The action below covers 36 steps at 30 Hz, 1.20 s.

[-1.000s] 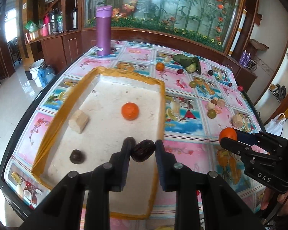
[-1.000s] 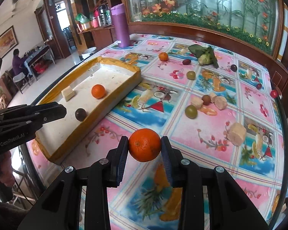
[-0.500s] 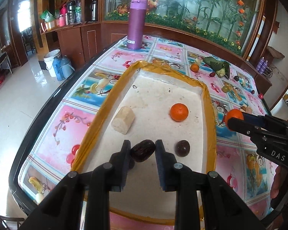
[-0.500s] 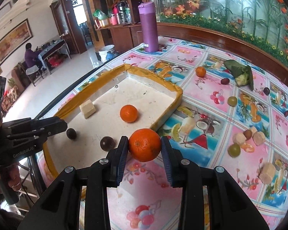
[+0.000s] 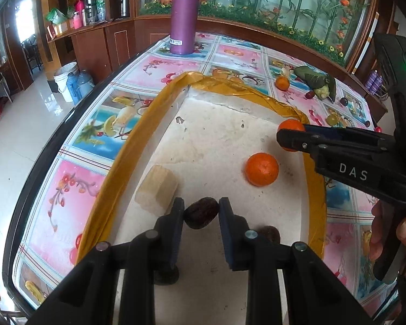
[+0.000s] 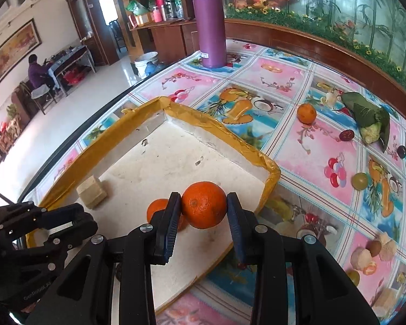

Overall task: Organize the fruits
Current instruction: 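Carry the orange and date over the white tray and open both grippers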

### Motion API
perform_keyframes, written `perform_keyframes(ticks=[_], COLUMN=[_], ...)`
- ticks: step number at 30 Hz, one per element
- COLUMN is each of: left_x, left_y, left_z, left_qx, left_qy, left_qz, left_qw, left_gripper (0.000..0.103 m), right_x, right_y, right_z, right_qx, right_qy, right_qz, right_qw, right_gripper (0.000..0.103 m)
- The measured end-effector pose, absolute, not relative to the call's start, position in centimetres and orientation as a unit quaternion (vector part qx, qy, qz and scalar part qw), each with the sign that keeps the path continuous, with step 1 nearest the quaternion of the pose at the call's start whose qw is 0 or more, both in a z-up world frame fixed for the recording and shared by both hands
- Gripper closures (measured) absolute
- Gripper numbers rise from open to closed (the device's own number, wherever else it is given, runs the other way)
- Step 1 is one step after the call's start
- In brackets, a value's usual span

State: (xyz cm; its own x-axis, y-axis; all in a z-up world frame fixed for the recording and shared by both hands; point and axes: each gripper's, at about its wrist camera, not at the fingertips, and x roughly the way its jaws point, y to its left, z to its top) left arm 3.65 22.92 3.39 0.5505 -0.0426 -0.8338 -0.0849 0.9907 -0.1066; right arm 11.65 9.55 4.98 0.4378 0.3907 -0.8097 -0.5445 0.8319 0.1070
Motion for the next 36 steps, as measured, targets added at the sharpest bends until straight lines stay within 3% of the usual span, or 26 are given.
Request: perform_keyframes(ticks=[26, 30, 36], left_x=[4.5, 3.8, 2.2], left_y=[23.0, 23.0, 23.0], left_z=[1.5, 1.6, 2.3], left_qx=[-0.065, -0.064, -0.067], left_qy=[0.511, 0.512, 0.501], left_qz=[0.014, 0.020, 0.025], left_qw=[0.857, 0.856, 0.862], left_gripper=[0.074, 0.063, 0.059], right_x=[12.6, 11.9, 9.9], right_y=[11.5, 11.2, 10.4], right_z=[3.0, 3.4, 5.1], right_qx=[-0.141, -0.142, -0.132], right_qy=[0.462, 0.460, 0.445], right_qz=[0.263, 0.258, 0.263], right_qw=[0.835, 0.838, 0.846], right_gripper=[0.066, 0.065, 0.065])
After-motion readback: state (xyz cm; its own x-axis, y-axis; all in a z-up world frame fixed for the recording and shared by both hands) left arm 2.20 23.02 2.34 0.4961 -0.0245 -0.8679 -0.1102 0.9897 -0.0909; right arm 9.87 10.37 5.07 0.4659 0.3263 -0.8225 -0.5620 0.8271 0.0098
